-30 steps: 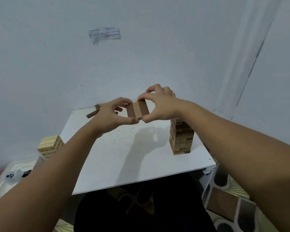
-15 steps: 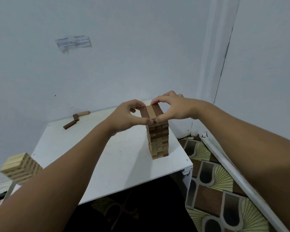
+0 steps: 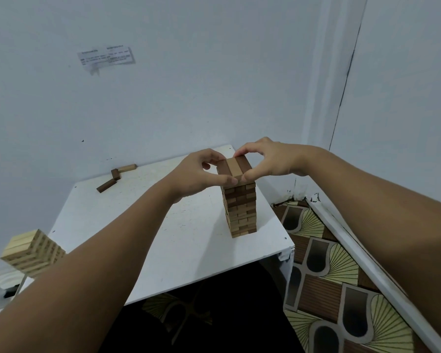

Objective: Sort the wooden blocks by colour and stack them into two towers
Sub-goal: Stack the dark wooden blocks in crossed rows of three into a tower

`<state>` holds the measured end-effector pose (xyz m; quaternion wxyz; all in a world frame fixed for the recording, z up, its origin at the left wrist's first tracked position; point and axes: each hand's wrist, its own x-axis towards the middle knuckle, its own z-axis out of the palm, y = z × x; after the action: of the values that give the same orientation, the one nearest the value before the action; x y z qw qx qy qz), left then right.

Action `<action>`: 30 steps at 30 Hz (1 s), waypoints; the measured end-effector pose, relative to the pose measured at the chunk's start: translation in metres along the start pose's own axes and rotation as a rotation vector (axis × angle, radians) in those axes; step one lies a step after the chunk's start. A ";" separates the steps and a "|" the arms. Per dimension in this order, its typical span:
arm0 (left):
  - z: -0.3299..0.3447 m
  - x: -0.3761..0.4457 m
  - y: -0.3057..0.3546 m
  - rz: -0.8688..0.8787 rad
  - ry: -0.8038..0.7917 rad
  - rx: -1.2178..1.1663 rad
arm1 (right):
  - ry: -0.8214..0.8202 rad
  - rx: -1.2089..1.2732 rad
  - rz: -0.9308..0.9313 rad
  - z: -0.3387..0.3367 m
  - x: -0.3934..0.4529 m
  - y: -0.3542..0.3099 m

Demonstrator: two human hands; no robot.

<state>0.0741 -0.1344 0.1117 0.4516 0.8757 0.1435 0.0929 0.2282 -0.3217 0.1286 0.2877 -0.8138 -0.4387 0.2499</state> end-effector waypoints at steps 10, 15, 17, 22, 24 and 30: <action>-0.011 -0.009 -0.014 -0.077 -0.042 -0.068 | -0.038 0.104 -0.008 0.006 0.001 0.015; -0.009 -0.009 -0.016 -0.078 -0.040 -0.087 | -0.038 0.127 -0.016 0.007 0.004 0.017; -0.009 -0.008 -0.016 -0.075 -0.042 -0.092 | -0.039 0.128 -0.018 0.007 0.004 0.017; -0.008 -0.007 -0.017 -0.066 -0.052 -0.109 | -0.046 0.160 -0.036 0.007 0.005 0.017; -0.008 -0.006 -0.018 -0.066 -0.053 -0.109 | -0.049 0.168 -0.036 0.006 0.004 0.017; -0.007 -0.007 -0.017 -0.075 -0.056 -0.115 | -0.065 0.209 -0.041 0.008 0.004 0.016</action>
<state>0.0629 -0.1220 0.1016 0.5080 0.8446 0.1581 0.0594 0.2342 -0.3235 0.1111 0.3619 -0.7616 -0.4360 0.3145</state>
